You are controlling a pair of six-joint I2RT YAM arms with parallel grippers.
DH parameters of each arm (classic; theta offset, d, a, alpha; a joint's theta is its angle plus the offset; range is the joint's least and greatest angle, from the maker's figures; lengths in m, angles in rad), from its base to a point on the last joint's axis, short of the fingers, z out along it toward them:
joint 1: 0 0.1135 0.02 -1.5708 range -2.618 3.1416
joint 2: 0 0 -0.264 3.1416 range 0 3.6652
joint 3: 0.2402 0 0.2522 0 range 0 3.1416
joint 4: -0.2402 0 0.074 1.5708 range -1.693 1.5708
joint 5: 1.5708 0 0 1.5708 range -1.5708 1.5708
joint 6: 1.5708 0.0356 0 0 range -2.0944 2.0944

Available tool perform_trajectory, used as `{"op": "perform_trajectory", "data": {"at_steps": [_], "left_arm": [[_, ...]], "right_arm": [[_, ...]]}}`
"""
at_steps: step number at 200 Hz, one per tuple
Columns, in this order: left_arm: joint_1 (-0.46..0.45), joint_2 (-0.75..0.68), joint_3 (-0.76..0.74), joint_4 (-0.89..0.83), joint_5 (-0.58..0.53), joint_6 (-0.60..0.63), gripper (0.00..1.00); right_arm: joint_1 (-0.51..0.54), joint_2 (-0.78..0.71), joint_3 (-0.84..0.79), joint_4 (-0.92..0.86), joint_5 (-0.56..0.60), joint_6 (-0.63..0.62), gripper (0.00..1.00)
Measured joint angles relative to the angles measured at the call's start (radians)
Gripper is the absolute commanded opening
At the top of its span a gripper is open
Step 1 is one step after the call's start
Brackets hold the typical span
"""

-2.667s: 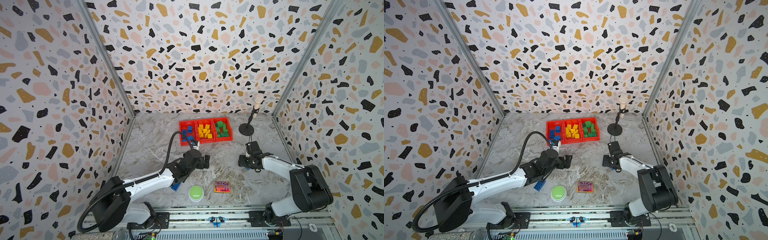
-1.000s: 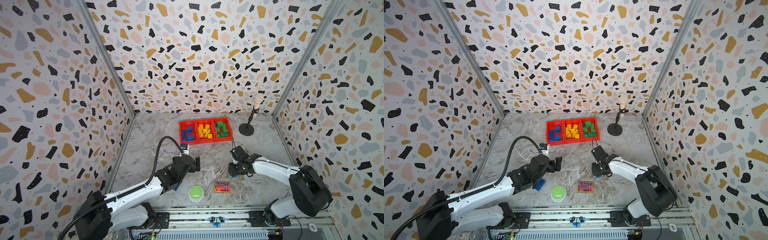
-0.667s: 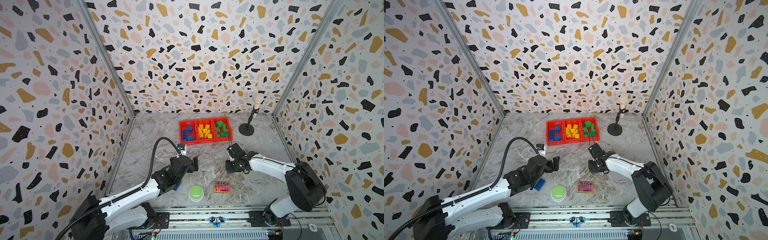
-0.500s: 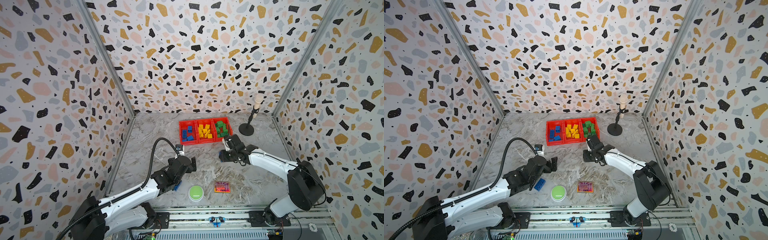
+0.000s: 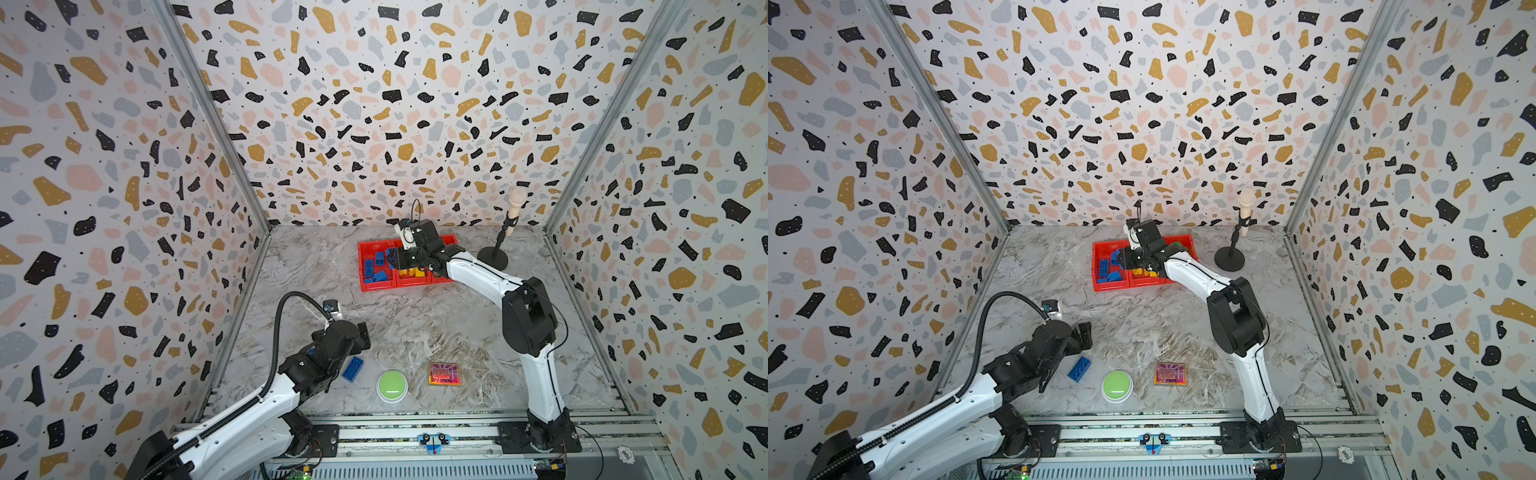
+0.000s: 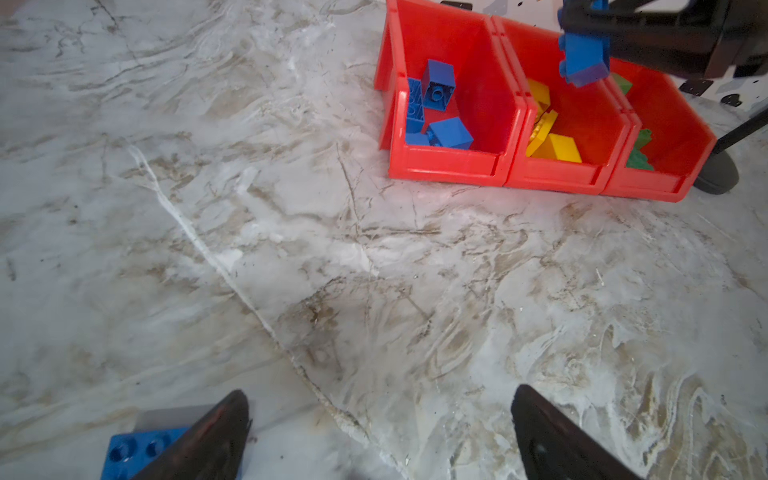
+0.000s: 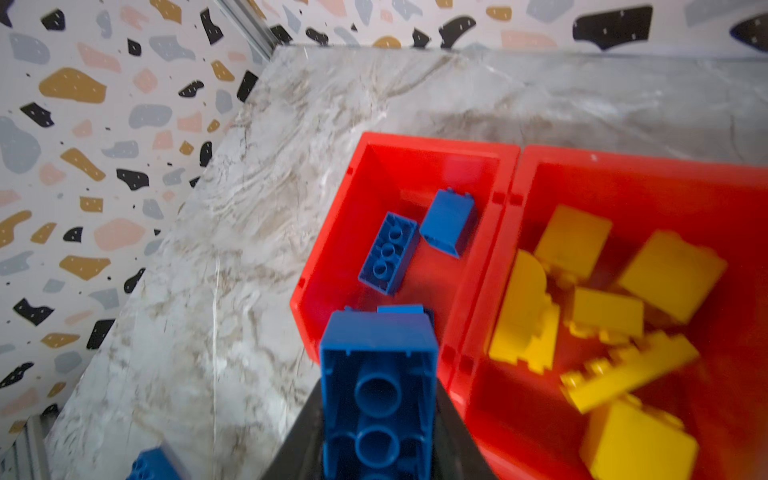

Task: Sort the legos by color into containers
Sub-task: 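Carry the long blue brick with the right gripper into the blue bin, then grasp a blue brick with the left gripper while the right gripper withdraws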

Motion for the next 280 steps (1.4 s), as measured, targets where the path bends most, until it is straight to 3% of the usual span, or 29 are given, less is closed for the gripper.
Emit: {"op": "perform_trajectory", "data": {"at_steps": [31, 63, 90, 136, 185, 226, 280], "left_arm": [[0.001, -0.015, -0.044, -0.008, 0.026, -0.030, 1.00], [0.001, -0.013, -0.058, -0.007, 0.047, -0.037, 1.00], [0.001, 0.008, -0.058, -0.003, 0.057, -0.036, 1.00], [0.001, 0.099, -0.058, 0.013, 0.105, -0.023, 0.98], [0.001, 0.168, -0.085, 0.055, 0.163, -0.018, 0.87], [-0.015, 0.146, -0.148, 0.061, 0.184, -0.040, 0.82], [-0.064, 0.101, -0.188, 0.085, 0.168, -0.088, 0.71]], "right_arm": [[0.010, 0.126, 0.174, -0.037, -0.013, -0.017, 0.33], [0.013, 0.250, 0.369, -0.083, -0.045, -0.034, 0.68], [0.013, 0.258, 0.388, -0.096, -0.067, -0.050, 0.82], [0.013, 0.000, 0.024, -0.044, -0.065, -0.064, 0.89], [0.013, -0.335, -0.337, 0.047, -0.050, -0.063, 0.95], [0.013, -0.508, -0.513, 0.078, -0.024, -0.063, 0.99], [0.013, -0.619, -0.640, 0.098, 0.006, -0.063, 1.00]]}}
